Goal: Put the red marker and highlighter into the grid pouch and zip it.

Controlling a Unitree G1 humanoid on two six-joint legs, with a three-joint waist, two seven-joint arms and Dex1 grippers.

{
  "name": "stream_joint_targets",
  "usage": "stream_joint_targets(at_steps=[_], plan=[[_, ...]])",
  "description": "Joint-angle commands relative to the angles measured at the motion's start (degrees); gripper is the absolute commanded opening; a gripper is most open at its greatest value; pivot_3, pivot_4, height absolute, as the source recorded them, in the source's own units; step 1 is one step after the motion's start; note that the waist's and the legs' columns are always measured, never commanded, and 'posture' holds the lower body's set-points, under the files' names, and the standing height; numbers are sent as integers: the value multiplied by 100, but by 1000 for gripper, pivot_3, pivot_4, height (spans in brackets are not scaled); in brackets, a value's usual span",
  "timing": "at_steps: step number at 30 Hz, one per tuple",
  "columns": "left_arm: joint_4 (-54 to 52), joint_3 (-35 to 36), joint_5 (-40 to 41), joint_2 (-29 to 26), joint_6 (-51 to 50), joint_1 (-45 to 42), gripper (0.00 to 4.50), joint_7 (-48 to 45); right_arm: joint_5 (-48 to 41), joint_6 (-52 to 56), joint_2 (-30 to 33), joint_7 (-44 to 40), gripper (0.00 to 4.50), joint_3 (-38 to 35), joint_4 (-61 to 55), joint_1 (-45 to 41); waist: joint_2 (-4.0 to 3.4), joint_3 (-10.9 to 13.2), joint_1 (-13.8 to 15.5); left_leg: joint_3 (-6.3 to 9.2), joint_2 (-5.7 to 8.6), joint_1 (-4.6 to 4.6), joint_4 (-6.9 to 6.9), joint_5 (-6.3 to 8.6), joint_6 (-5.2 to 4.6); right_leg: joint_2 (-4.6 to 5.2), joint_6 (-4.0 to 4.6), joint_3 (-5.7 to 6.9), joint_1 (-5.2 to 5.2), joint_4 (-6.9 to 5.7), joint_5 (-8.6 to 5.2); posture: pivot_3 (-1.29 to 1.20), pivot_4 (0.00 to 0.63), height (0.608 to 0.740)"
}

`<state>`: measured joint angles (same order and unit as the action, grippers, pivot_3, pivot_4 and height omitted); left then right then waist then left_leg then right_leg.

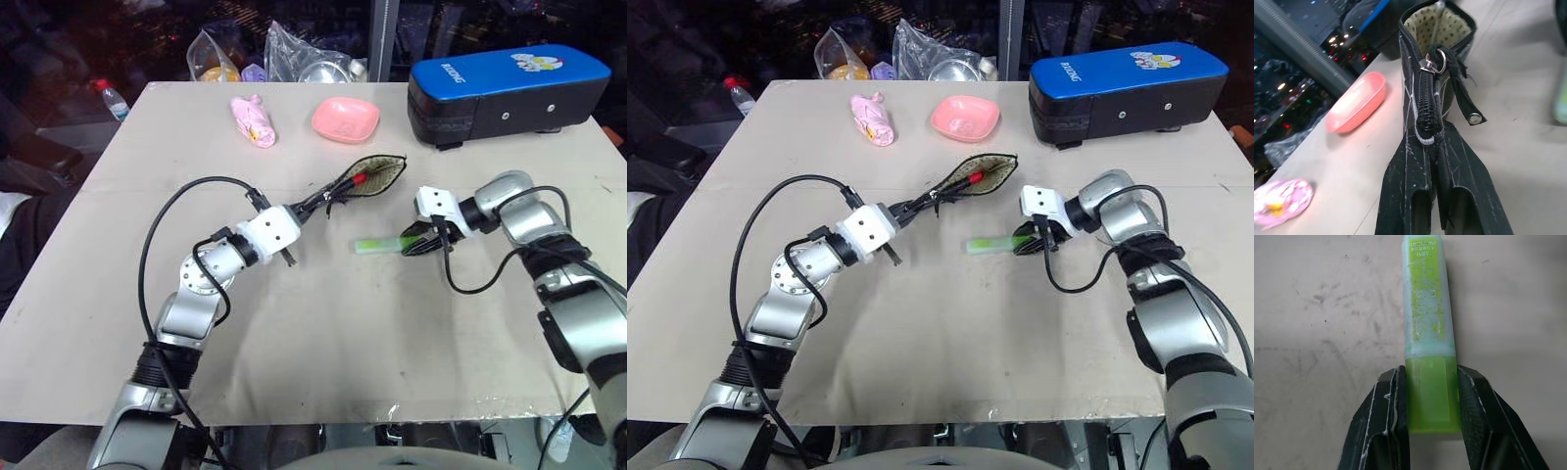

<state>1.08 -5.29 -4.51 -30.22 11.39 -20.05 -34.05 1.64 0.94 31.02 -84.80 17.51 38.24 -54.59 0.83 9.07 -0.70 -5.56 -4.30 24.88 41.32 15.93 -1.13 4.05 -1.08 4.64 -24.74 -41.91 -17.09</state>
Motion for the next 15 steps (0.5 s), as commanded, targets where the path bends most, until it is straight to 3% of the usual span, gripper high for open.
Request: stream_joint_targets(at_steps=[1,10,15], plan=[[-9,-76,-62,3,204,-183,0,-28,-382,498,251,103,737,-432,-1150,128,-4,2,-11,2,0,-2,-1,0,0,-1,0,-2,0,0,0,0,150,686],[393,-203,-18,41,463,-396,0,-156,-597,1128,1032,770,737,-1063,-2829,426,-6,4,32,1,5,0,0,0,0,2,0,1,1,2,0,0,150,686],[548,-253,-5,98,593,-496,0,-248,171,96,1333,1598,737,-945,-2731,420,-6,4,30,-11,5,-1,-1,0,0,0,-1,1,1,2,0,0,150,686]])
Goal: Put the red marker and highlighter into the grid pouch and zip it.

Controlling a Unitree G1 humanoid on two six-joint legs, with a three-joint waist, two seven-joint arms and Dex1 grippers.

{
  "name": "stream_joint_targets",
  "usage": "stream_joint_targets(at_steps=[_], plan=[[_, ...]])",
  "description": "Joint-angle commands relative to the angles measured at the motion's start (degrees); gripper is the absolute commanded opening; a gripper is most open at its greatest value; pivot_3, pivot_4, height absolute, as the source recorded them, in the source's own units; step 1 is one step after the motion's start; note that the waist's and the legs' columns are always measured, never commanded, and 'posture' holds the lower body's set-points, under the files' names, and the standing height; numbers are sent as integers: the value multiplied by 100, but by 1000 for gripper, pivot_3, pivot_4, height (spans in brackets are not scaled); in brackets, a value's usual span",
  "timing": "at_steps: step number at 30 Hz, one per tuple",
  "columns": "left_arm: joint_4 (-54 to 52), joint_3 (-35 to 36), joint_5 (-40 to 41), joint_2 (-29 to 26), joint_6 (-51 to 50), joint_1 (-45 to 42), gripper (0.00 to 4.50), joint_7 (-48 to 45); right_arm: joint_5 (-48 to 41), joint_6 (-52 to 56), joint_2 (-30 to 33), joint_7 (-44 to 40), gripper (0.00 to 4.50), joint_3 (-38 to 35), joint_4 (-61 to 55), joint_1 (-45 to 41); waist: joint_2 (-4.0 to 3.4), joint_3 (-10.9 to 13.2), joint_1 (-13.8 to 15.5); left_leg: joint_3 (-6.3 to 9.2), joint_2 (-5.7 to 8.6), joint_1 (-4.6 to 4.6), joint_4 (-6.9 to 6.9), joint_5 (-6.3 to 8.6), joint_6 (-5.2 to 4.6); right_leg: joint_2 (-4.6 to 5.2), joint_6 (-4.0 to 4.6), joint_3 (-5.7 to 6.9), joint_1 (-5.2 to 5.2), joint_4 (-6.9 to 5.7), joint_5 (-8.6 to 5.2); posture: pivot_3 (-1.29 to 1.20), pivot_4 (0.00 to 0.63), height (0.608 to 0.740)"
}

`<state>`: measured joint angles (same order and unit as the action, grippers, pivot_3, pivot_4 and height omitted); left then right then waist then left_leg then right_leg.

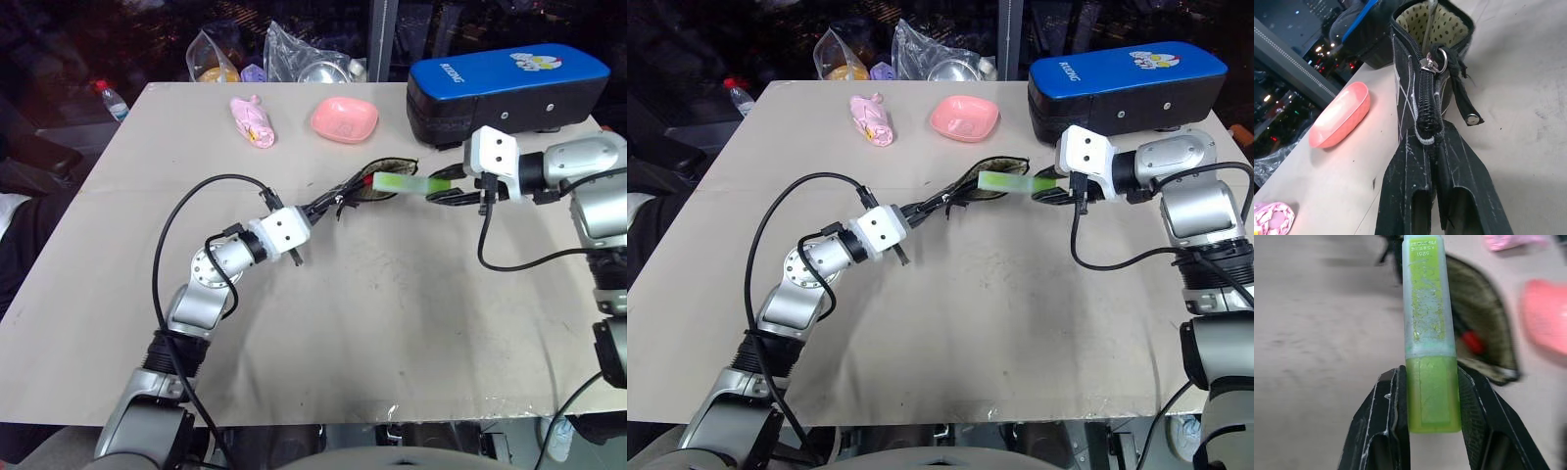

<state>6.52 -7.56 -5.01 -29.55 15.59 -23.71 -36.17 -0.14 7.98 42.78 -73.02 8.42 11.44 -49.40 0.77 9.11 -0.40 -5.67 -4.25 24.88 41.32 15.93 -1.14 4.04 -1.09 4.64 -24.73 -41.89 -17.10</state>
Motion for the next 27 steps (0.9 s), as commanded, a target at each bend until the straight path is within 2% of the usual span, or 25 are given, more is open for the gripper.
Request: stream_joint_targets(at_steps=[1,7,16,27], plan=[[29,-37,41,45,196,-153,0,-45,417,-736,162,494,737,2,-33,-91,0,0,-2,-4,0,0,0,0,0,0,0,0,0,0,0,0,150,686],[115,-106,13,118,280,-258,0,-41,883,-1269,87,894,737,282,257,-232,1,0,-10,-11,-1,0,0,0,1,-1,-1,-1,0,0,0,0,150,686],[56,-112,22,111,297,-215,0,-1,1389,-2264,11,993,737,770,978,-612,0,1,-18,-14,-1,0,0,0,1,-1,-1,-2,-1,0,-1,0,150,686],[-63,-191,-6,197,241,-281,0,-6,1902,-3547,-899,1630,737,1342,2053,-1197,0,1,-26,-16,-3,0,1,-1,1,-2,-1,-3,-2,-1,-1,0,150,686]])
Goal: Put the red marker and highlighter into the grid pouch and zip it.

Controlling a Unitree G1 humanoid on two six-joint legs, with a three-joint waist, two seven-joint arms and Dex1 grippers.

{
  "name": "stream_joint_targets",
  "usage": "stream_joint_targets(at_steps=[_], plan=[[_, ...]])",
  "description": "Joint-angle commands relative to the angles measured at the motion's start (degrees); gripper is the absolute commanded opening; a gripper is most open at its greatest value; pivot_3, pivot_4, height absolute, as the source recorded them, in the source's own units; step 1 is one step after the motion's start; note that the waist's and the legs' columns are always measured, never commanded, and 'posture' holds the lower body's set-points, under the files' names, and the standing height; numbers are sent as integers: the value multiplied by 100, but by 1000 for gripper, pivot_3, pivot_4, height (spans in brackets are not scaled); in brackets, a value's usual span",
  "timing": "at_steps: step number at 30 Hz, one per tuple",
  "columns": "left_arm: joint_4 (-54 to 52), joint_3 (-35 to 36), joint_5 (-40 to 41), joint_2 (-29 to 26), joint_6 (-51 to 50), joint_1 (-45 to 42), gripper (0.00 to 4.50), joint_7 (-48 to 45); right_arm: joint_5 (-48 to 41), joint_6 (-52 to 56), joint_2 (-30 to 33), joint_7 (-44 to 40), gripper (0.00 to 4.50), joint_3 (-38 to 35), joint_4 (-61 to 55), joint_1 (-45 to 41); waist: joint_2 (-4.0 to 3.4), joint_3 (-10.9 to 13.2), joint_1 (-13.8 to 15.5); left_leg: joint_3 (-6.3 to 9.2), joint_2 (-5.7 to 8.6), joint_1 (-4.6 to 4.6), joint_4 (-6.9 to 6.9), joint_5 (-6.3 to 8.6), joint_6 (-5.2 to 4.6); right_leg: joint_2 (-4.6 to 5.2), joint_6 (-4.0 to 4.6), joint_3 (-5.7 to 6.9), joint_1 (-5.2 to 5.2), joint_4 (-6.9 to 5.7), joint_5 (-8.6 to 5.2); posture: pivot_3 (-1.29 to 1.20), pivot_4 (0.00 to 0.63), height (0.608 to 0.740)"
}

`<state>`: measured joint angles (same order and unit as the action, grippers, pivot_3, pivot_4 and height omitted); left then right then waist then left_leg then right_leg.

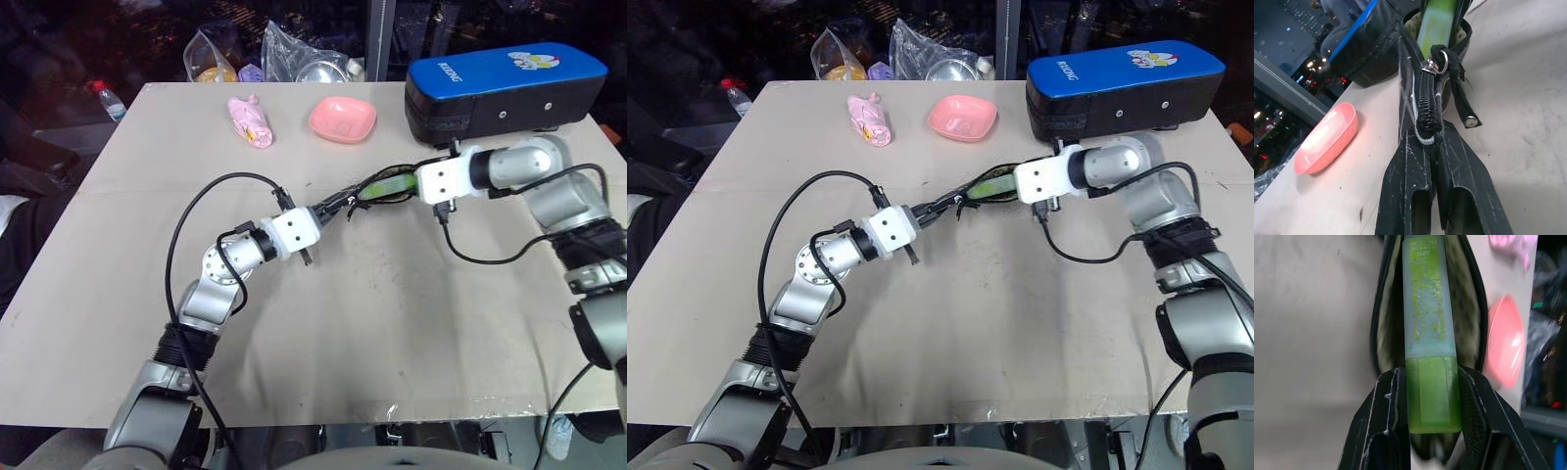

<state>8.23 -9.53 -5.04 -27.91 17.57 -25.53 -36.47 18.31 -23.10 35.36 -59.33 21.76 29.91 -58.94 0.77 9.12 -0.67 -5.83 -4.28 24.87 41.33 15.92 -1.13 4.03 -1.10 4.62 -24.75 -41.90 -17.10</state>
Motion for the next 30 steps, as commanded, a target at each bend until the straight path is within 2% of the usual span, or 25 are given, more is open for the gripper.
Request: stream_joint_targets(at_steps=[1,2,4,6,9,12,15,20,22,26,30], plan=[[-232,1,-8,46,38,-109,0,27,69,-516,-237,300,737,35,311,-276,0,0,6,-1,0,0,0,0,0,1,0,0,0,0,0,0,150,686],[-231,0,-9,58,32,-117,0,30,75,-565,-291,329,737,38,388,-297,0,0,10,-1,1,1,1,0,0,1,0,0,0,0,0,0,150,686],[-222,3,-15,68,30,-122,0,35,-6,-561,-329,253,1802,-1,433,-284,0,0,20,0,1,2,2,0,0,1,0,1,0,0,0,0,150,686],[-216,19,-15,74,27,-113,0,39,-173,-522,-352,244,2682,-134,362,-229,-1,0,20,0,1,3,2,0,0,2,0,1,0,0,0,0,150,686],[-212,28,-26,86,23,-78,0,47,-687,-76,-308,70,4269,-444,-22,-88,-1,1,13,1,0,3,2,0,0,2,0,1,0,-1,0,0,150,686],[-224,26,-30,92,17,-32,0,49,-1442,966,-192,-258,4391,-872,-794,206,-1,1,22,2,-1,3,2,0,0,2,0,1,0,-1,0,0,150,686],[-226,17,-35,106,9,-7,0,50,-2688,3020,-67,-568,4391,-1433,-2160,734,-1,1,49,12,-3,5,2,0,0,3,0,5,2,1,0,0,150,686],[-165,-14,-35,137,14,-43,0,20,-4395,6015,231,-479,4391,-2006,-3954,1511,0,0,63,36,0,2,2,0,-1,2,2,5,4,-1,1,0,150,686],[-133,-35,-29,152,26,-63,0,-8,-4858,6838,268,-331,4391,-2053,-4434,1919,1,-1,70,45,0,0,1,1,-2,2,2,8,8,1,1,0,150,686],[-111,-106,-10,173,48,-72,0,-89,-5089,8019,-221,681,4391,-1921,-4718,2540,2,-1,72,52,1,-3,-1,1,-2,1,2,9,15,5,1,0,150,686],[-149,-221,-12,116,16,-44,0,-272,-4888,8244,-653,1361,4391,-1772,-4505,2598,1,-1,61,53,5,-3,-1,1,-2,-1,2,8,14,0,1,0,150,686]])
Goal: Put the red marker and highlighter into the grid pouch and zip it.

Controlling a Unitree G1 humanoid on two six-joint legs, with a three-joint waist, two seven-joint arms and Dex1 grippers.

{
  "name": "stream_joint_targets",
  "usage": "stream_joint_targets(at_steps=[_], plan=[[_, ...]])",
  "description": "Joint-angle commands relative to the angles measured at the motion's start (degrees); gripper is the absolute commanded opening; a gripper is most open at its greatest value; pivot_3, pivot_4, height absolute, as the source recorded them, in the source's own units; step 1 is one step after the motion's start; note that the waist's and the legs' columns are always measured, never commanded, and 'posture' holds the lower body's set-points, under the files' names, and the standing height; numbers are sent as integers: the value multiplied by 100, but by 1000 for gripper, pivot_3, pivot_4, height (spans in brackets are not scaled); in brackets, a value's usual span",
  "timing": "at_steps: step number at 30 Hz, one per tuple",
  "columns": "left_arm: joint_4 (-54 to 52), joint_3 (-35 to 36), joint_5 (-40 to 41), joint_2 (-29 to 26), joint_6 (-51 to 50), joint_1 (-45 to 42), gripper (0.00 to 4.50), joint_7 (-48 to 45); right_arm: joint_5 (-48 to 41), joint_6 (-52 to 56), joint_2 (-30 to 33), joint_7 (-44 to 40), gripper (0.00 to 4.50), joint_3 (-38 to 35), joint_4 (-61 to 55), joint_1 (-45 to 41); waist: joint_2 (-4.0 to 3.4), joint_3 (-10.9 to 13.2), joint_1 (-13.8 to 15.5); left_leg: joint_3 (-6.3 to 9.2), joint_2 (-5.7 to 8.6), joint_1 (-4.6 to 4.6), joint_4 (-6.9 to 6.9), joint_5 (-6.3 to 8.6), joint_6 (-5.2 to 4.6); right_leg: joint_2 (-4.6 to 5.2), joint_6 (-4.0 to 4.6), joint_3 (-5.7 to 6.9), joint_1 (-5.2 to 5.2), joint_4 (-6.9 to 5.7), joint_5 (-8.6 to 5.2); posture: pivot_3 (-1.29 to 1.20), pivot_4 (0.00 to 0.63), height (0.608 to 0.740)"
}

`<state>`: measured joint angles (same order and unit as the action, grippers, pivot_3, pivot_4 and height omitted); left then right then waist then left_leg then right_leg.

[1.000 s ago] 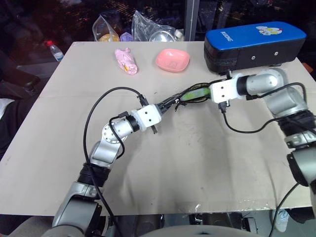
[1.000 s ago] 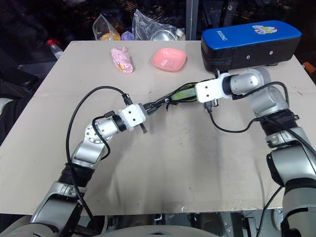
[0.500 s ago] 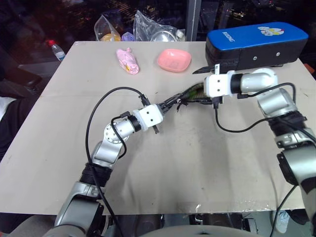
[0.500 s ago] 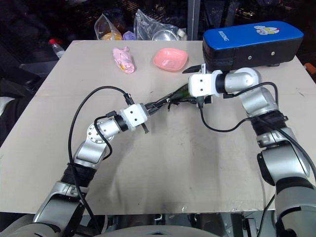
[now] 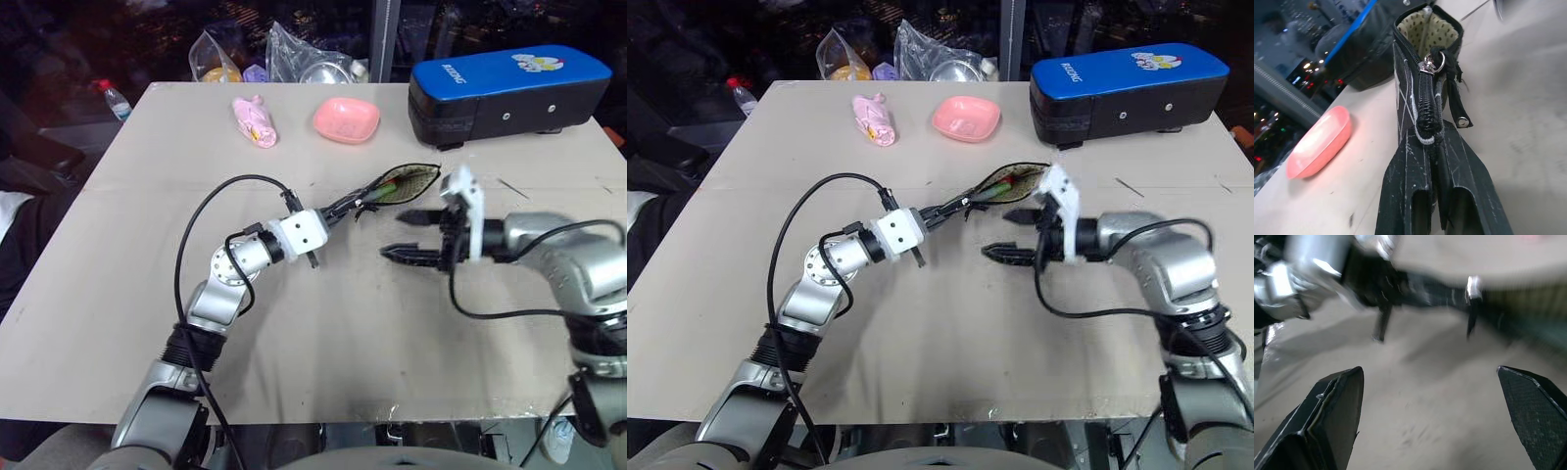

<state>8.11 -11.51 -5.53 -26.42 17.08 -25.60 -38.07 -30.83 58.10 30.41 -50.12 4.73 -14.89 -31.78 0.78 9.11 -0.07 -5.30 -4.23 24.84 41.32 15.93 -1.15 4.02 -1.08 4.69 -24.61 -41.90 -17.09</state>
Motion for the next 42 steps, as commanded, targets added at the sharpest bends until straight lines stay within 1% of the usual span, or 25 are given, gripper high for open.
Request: stream_joint_targets(at_steps=[1,5,12,19,20,21,22,23,26,28,29,38,42], plan=[[-151,-36,35,-44,69,-31,0,-134,28,194,-260,584,4391,-92,53,-146,0,0,2,0,1,0,0,0,0,-1,0,0,0,0,0,0,150,686],[-197,-85,14,-64,55,-20,0,-233,108,247,-509,942,4391,-99,394,-266,0,0,6,1,1,2,-1,0,0,-3,-1,1,0,5,-1,0,150,686],[-202,-214,-65,-13,36,-26,0,-329,-242,379,-1012,1091,4391,-260,555,-486,0,0,-12,2,1,2,-1,0,0,-5,-1,0,0,5,-1,0,150,686],[-214,-281,-111,22,-2,-72,0,-319,-384,452,-1233,1174,4391,-298,540,-487,0,0,-11,5,1,4,-2,1,-1,-5,-1,2,0,6,-1,0,150,686],[-213,-282,-115,28,-6,-78,0,-317,-397,464,-1257,1200,3866,-299,538,-477,0,0,-16,6,1,4,-2,1,-1,-6,-1,1,0,6,-1,0,150,686],[-224,-283,-117,32,-13,-78,0,-316,-412,481,-1271,1229,3555,-301,526,-461,0,0,-17,6,1,4,-2,1,-1,-6,-1,2,0,6,-1,0,150,686],[-232,-282,-117,35,-18,-76,0,-316,-412,485,-1266,1245,3078,-279,508,-433,0,0,-17,7,1,4,-2,1,-1,-6,-1,2,0,6,-1,0,150,686],[-237,-281,-117,37,-21,-75,0,-318,-414,488,-1260,1257,2508,-262,495,-414,0,0,-16,6,1,4,-2,1,-1,-6,-1,2,0,6,-1,0,150,686],[-239,-275,-114,38,-30,-75,0,-325,-422,502,-1266,1321,1017,-266,493,-381,0,0,-15,6,1,5,-2,1,-1,-5,-1,2,0,6,-1,0,150,686],[-236,-269,-107,33,-36,-78,0,-334,-423,499,-1268,1381,290,-307,510,-369,0,0,-18,7,1,5,-2,1,-1,-5,-1,2,0,6,-1,0,150,686],[-234,-266,-105,29,-37,-77,0,-338,-431,504,-1270,1410,38,-337,519,-367,0,0,-19,7,1,5,-2,1,-1,-5,-1,2,0,6,-1,0,150,686],[-177,-191,-99,-41,-5,-30,0,-325,-545,589,-1093,1530,38,-666,560,-309,0,0,-18,7,1,5,-2,1,-2,-5,-1,2,0,7,-1,0,150,686],[-148,-88,-71,-145,11,45,0,-302,-570,604,-829,1531,38,-865,599,-208,0,0,-19,7,1,5,-4,1,-2,-5,-1,1,0,7,-1,0,150,686]])
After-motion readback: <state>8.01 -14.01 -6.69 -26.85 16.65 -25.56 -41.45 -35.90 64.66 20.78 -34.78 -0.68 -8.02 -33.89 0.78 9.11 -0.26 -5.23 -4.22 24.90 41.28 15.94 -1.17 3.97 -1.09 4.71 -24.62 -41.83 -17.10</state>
